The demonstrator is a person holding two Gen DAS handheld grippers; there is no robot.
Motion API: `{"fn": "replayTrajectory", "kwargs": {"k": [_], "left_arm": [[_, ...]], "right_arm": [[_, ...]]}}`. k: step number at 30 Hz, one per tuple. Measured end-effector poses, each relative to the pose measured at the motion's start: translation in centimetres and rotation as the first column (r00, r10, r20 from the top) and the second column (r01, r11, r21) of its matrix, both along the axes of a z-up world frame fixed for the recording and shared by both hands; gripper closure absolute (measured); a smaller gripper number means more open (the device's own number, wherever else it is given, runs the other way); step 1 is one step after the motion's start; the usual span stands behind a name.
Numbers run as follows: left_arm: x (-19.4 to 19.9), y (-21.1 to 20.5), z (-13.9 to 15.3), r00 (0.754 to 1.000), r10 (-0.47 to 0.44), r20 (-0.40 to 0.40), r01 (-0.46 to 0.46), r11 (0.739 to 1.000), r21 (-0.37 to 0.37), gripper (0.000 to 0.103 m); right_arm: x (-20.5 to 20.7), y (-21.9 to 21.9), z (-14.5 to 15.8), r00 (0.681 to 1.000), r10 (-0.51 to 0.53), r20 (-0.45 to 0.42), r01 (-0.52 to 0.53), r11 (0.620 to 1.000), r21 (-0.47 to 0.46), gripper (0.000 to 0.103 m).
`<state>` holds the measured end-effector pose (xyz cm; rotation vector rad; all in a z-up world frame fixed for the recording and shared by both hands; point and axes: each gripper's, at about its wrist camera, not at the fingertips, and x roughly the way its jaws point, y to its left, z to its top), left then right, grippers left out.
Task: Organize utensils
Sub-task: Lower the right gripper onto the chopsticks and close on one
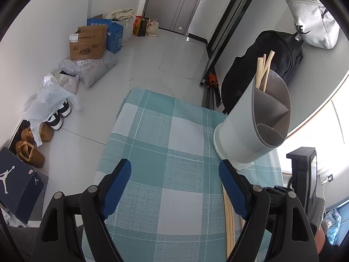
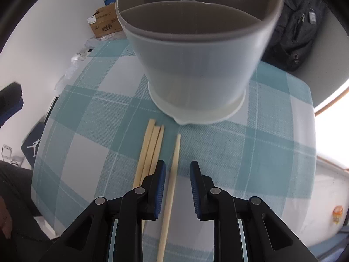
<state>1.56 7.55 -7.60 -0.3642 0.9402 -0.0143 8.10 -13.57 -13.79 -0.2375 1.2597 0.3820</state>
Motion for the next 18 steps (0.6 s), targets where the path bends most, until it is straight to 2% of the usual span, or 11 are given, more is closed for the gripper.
{"fn": "replayTrajectory", "kwargs": {"k": [5, 9, 15, 18], "left_arm": [[0.1, 0.0, -0.3, 1.0, 0.0, -0.01, 0.0, 1.0, 0.014, 0.024], [0.2, -0.1, -0.5, 1.0, 0.0, -0.02, 0.001, 1.0, 0.031, 0.024], [0.4, -1.1, -1.6, 0.997, -0.042, -0.064, 0.045, 0.998, 0.054, 0.024], [0.5, -2.0, -2.3, 0.993, -0.07, -0.091, 0.076, 0.995, 0.068, 0.024]], "right_arm": [[0.5, 1.0, -0.3, 0.999, 0.031, 0.04, -0.029, 0.999, -0.035, 0.083], [0.5, 0.9, -0.3, 0.998, 0.019, 0.055, -0.018, 1.0, -0.017, 0.099], [0.3, -1.5, 0.7, 0.996, -0.064, 0.067, 0.057, 0.994, 0.094, 0.1], [0.0, -3.5, 2.1, 0.99, -0.12, 0.078, 0.103, 0.976, 0.192, 0.1]]}}
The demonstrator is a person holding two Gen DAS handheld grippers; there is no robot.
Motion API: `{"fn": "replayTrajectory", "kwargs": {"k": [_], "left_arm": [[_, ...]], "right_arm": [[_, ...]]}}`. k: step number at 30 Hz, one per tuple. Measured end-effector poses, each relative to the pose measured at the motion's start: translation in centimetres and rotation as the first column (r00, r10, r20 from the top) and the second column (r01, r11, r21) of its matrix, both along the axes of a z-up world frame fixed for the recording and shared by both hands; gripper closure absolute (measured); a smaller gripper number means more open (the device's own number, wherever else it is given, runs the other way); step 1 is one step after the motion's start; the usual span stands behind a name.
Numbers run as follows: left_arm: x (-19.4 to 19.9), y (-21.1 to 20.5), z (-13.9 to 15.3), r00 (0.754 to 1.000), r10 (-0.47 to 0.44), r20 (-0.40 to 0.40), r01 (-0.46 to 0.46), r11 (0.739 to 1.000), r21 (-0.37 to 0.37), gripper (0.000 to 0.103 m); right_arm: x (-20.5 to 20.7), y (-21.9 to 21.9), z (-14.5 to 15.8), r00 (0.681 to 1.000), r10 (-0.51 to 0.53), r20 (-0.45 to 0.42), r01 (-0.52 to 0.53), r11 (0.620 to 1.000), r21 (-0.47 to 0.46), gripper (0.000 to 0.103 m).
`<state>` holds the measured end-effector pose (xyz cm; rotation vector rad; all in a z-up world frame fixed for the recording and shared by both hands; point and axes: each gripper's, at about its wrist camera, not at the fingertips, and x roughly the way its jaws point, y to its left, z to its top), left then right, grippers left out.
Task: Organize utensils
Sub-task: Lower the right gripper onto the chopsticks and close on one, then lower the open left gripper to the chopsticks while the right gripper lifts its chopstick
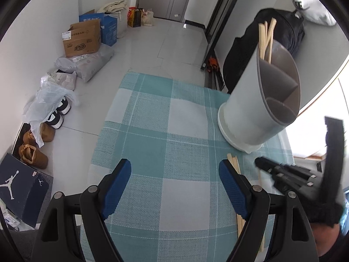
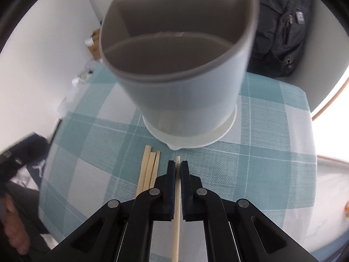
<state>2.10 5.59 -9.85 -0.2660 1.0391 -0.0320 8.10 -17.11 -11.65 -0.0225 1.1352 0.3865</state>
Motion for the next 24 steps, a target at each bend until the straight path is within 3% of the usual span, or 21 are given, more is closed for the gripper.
{"fn": "replayTrajectory", "kwargs": {"k": [6, 12, 16, 24], "left_arm": [[0.4, -3.1, -1.9, 0.989, -0.093, -0.112, 0.092, 0.996, -0.01, 0.024], [0.2, -5.7, -2.7, 0.973, -0.17, -0.158, 0.173, 0.985, 0.006, 0.024], [0.2, -6.5, -3.3, 0.967, -0.175, -0.184, 0.182, 0.983, 0.02, 0.024], [-0.5, -7.7, -3.8, 0.965, -0.152, -0.215, 0.184, 0.974, 0.134, 0.024]], "right_arm": [[-0.6, -4.5, 2.6, 0.991, -0.133, 0.023, 0.126, 0.973, 0.193, 0.1], [-0.5, -6.6, 3.9, 0.98, -0.196, 0.017, 0.179, 0.925, 0.334, 0.1], [-0.7, -8.0, 3.9, 0.975, -0.219, 0.025, 0.193, 0.903, 0.384, 0.1], [-0.7, -10.8, 3.9, 0.972, -0.233, 0.022, 0.199, 0.874, 0.444, 0.1]]}}
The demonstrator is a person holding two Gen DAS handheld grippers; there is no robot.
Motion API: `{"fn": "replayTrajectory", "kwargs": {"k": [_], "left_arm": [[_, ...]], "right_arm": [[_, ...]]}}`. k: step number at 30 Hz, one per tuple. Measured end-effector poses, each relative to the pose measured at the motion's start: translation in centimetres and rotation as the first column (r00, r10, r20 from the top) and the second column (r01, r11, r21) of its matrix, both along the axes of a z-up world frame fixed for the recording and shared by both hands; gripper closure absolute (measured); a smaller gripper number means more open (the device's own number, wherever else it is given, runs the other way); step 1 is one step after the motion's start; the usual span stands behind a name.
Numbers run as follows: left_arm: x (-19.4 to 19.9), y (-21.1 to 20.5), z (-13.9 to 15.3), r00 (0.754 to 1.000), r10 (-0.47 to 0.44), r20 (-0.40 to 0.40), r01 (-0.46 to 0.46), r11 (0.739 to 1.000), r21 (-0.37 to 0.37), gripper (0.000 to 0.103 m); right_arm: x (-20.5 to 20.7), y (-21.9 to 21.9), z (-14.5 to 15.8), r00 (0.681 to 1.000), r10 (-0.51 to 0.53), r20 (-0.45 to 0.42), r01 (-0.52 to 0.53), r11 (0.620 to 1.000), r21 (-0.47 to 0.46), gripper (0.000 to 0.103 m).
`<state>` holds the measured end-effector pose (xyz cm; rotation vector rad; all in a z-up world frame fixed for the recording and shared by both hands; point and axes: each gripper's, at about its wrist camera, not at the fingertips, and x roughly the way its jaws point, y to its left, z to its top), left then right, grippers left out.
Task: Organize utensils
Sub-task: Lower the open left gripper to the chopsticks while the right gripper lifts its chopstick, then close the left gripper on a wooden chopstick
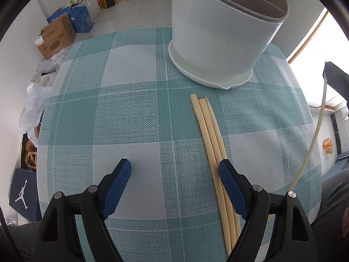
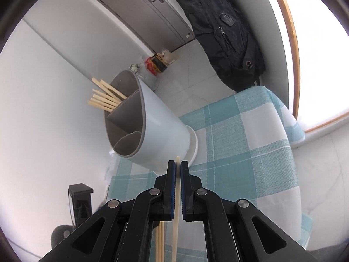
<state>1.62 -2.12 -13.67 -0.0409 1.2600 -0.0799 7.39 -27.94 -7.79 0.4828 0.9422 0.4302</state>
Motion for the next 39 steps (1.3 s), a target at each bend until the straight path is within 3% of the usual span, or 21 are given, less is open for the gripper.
{"fn": "replayTrajectory", "kwargs": {"k": [6, 8, 16, 21, 23, 26, 28, 31, 33, 39], "left_arm": [[-0.2, 0.0, 0.1, 1.0, 0.016, -0.023, -0.016, 1.0, 0.017, 0.023], [0.3, -0.2, -0.1, 0.998, 0.016, -0.054, -0.012, 0.998, 0.067, 0.022], [1.7, -0.3, -0.2, 0.998, 0.003, -0.066, 0.004, 0.994, 0.106, 0.022], [3.0, 0.4, -0.4, 0.997, 0.033, -0.068, -0.028, 0.997, 0.075, 0.024], [3.5, 0.4, -0.2, 0.998, 0.031, -0.055, -0.027, 0.996, 0.081, 0.028], [4.3, 0.1, -0.1, 0.999, 0.019, -0.05, -0.015, 0.998, 0.065, 0.043], [4.7, 0.0, 0.1, 0.999, 0.003, -0.046, 0.0, 0.998, 0.062, 0.065], [4.9, -0.7, 0.3, 0.998, -0.034, -0.05, 0.037, 0.998, 0.058, 0.088], [4.6, -1.2, 0.3, 0.997, -0.057, -0.052, 0.059, 0.997, 0.04, 0.096], [4.6, -0.1, 0.6, 1.0, -0.011, -0.017, 0.011, 1.0, 0.005, 0.1]], "right_arm": [[0.1, -0.7, 0.4, 1.0, -0.002, 0.02, 0.001, 1.0, 0.022, 0.1], [0.1, -0.9, 0.5, 1.0, -0.004, 0.022, 0.003, 0.999, 0.034, 0.099], [-0.1, -1.2, 0.9, 0.999, -0.002, 0.037, 0.0, 0.999, 0.047, 0.099], [-0.2, -1.5, 0.9, 1.0, -0.009, 0.03, 0.007, 0.998, 0.061, 0.099], [-0.2, -1.7, 0.9, 0.999, -0.012, 0.03, 0.01, 0.998, 0.067, 0.099], [-0.2, -2.0, 1.0, 0.999, -0.019, 0.027, 0.017, 0.997, 0.077, 0.099], [-0.2, -2.2, 1.1, 0.999, -0.024, 0.025, 0.022, 0.996, 0.083, 0.099], [-0.3, -2.3, 1.2, 0.999, -0.027, 0.022, 0.025, 0.996, 0.089, 0.099], [-0.3, -2.3, 1.3, 0.999, -0.027, 0.023, 0.024, 0.996, 0.091, 0.099], [-0.8, -2.1, 1.9, 0.999, -0.026, 0.041, 0.023, 0.997, 0.074, 0.099]]}}
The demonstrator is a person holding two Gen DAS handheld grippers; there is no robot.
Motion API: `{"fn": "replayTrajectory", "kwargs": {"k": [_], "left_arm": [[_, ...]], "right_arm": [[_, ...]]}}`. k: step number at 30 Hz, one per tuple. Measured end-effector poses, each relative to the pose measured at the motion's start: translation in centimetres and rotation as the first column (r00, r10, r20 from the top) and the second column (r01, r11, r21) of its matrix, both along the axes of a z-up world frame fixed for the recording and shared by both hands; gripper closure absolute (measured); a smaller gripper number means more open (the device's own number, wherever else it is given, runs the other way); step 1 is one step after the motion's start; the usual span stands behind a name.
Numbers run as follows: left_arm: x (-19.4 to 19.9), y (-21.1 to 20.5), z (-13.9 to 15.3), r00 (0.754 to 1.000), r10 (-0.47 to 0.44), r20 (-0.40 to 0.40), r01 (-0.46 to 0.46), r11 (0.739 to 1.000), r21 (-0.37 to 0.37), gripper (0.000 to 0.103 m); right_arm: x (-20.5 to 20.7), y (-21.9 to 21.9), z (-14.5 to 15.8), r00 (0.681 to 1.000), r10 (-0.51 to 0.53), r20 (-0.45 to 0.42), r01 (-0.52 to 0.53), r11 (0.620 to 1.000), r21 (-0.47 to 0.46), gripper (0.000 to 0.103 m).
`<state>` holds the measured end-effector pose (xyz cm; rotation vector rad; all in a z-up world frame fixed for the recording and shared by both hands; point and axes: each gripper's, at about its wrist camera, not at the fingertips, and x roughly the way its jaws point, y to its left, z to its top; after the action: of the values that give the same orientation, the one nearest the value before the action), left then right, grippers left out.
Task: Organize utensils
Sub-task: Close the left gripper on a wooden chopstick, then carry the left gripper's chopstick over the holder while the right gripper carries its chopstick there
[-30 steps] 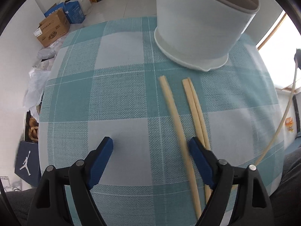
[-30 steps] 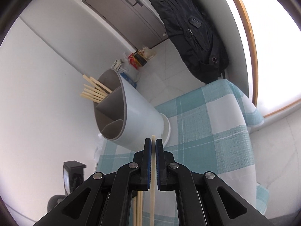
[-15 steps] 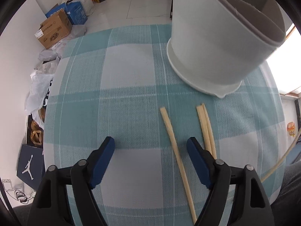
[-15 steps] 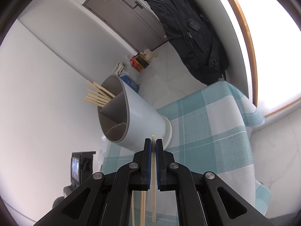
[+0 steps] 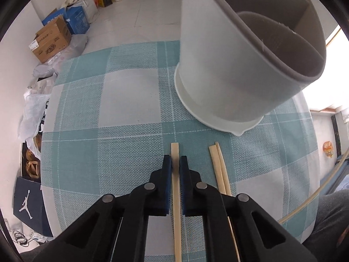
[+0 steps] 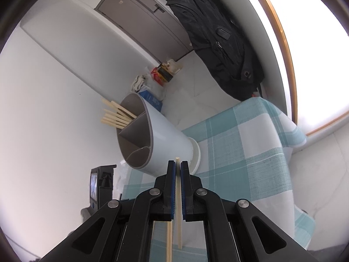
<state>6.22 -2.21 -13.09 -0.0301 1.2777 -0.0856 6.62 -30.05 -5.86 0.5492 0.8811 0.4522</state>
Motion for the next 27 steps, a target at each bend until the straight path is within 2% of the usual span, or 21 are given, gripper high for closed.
{"fn": "replayTrajectory", "kwargs": {"k": [5, 13, 20, 27], "left_arm": [[-1.4, 0.3, 2.3, 0.991, 0.02, 0.133, -0.017, 1.0, -0.025, 0.1], [-4.0, 1.1, 7.3, 0.937, 0.053, 0.345, -0.018, 0.994, -0.104, 0.1], [-4.7, 1.2, 9.3, 0.899, 0.046, 0.436, 0.01, 0.992, -0.126, 0.1], [-5.7, 1.2, 11.0, 0.877, 0.034, 0.48, 0.042, 0.988, -0.148, 0.1]], "right_arm": [[-0.7, 0.3, 0.7, 0.999, 0.005, 0.033, -0.004, 1.0, -0.021, 0.099], [-2.4, 2.2, 2.4, 0.989, 0.053, 0.136, -0.043, 0.997, -0.071, 0.1], [-4.2, 4.2, 3.7, 0.972, 0.093, 0.215, -0.066, 0.989, -0.132, 0.1], [-5.3, 5.8, 4.4, 0.959, 0.114, 0.258, -0.069, 0.982, -0.176, 0.1]]}}
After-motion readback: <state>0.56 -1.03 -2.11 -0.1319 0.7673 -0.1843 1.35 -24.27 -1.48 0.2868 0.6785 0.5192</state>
